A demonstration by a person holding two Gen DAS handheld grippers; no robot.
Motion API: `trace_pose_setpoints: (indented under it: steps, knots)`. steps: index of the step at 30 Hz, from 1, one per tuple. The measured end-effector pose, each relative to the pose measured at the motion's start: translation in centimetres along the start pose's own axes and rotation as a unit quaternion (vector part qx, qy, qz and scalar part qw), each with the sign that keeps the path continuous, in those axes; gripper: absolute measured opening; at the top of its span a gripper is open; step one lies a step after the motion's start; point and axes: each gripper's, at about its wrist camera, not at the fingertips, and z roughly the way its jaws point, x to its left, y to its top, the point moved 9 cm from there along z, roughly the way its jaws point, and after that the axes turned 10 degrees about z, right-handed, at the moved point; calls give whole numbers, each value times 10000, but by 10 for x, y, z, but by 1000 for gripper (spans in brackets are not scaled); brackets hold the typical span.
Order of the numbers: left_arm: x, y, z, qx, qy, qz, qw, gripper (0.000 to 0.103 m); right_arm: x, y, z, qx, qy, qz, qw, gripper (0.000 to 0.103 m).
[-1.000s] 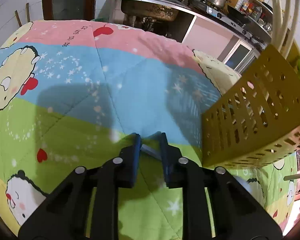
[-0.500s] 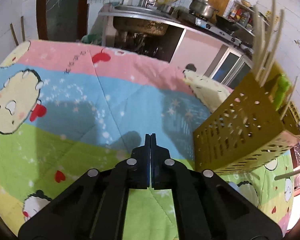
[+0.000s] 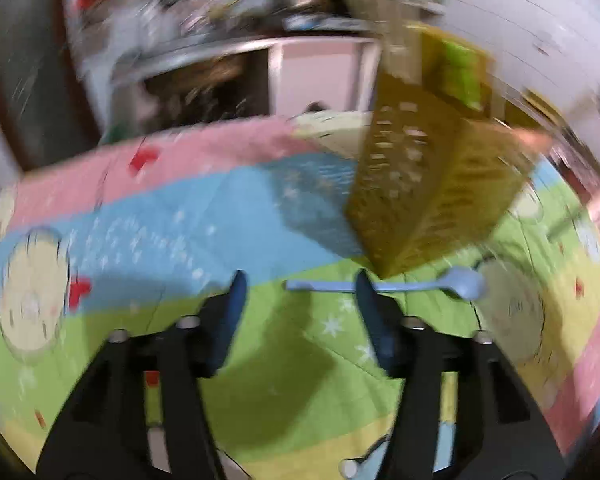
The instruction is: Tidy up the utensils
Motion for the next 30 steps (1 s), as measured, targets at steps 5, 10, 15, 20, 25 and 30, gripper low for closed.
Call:
trace_pose_setpoints:
  steps: [5,10,15,20,25,30]
  knots:
    - [-10,-2,15,-119,-304,985,9946,68,-6,0,2,24,-99,-13,9999,5]
    - [-23,-6,34,-82,-1155,1393,9835,68,-11,0,10,139,-157,-12,9998,5]
    - [-44,-10,46,71,-1827,1882,9649,62,-11,-1,17,236,-223,-76,9994,5]
    - [-52,-22,37,138,-2111,2103,9545,39,-11,-1,19,273,-254,-90,9993,5]
    - [-61,-34,25,175,-2113,2100,9544,14,-8,-4,19,317,-216,-96,9992,5]
    - [-76,-44,7,127,-1980,2096,9575,9,-6,-4,14,312,-139,-51,9994,5]
